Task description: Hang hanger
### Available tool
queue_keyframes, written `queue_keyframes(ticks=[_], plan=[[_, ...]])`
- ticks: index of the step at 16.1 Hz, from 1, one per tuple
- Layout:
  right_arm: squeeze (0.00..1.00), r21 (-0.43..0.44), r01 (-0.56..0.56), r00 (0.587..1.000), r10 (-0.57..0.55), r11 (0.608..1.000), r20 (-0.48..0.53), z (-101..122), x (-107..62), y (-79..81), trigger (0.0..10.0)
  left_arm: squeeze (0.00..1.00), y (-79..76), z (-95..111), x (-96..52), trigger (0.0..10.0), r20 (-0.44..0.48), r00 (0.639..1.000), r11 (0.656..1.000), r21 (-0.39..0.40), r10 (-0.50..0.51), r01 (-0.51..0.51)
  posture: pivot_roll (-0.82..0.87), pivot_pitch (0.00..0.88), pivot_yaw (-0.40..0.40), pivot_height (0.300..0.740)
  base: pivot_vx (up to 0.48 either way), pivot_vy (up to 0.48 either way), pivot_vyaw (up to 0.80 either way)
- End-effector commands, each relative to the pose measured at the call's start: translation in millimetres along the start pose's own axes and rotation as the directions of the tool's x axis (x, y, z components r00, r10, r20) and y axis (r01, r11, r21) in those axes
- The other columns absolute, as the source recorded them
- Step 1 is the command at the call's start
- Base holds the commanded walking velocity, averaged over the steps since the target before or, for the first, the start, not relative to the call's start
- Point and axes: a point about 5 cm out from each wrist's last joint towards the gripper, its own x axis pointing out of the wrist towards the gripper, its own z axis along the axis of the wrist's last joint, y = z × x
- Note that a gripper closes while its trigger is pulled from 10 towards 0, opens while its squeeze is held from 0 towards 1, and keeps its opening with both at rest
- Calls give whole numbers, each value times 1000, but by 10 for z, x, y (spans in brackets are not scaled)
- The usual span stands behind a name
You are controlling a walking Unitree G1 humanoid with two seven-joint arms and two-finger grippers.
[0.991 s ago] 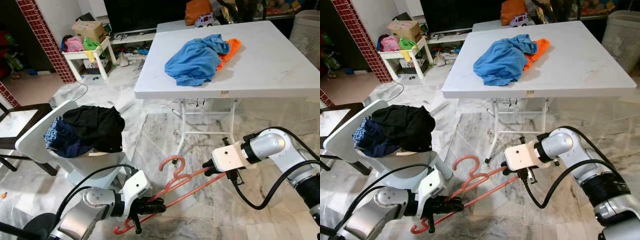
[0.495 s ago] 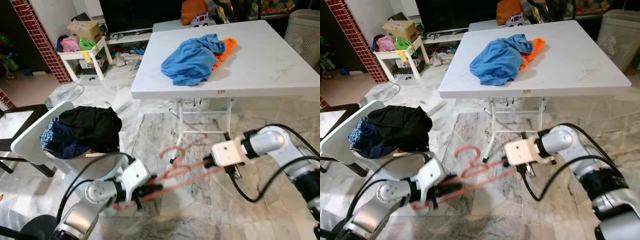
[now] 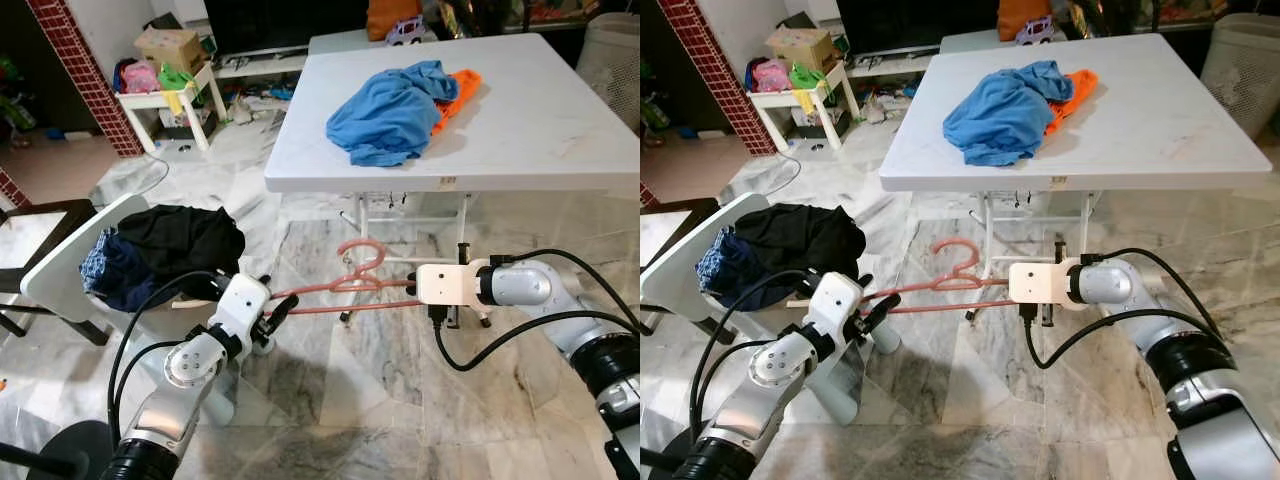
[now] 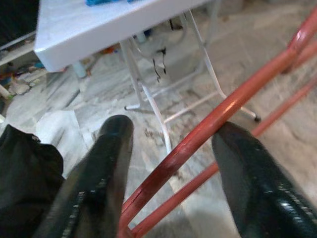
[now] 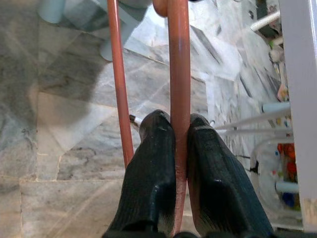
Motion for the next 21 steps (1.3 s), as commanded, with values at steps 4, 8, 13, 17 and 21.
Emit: queue_keyframes(ticks=[4,8,13,17,21], plan=[[0,70,-3,992,11,998,-122,-259,13,235,0,1000,14,122,-77,10000,115,989,992,-102,89,-77,-132,0,115,740,0,0,0],[0,63,83,994,-79,994,-70,-153,49,116,0,1000,-280,-139,-82,10000,-36,992,987,-114,-119,115,-133,0,114,740,0,0,0],[0,182,265,963,-249,947,-103,-158,47,-4,0,1000,-223,-113,-42,10000,-41,996,971,-231,-75,64,-137,0,113,740,0,0,0],[0,435,326,945,-276,839,-176,-346,-14,242,0,1000,-204,-100,-190,10000,-2,989,926,-350,151,-142,-131,0,103,740,0,0,0],[0,710,443,888,-380,547,-260,-371,-74,541,3216,0,-165,-168,-345,10000,-48,942,855,-407,331,-321,-130,0,96,740,0,0,0]])
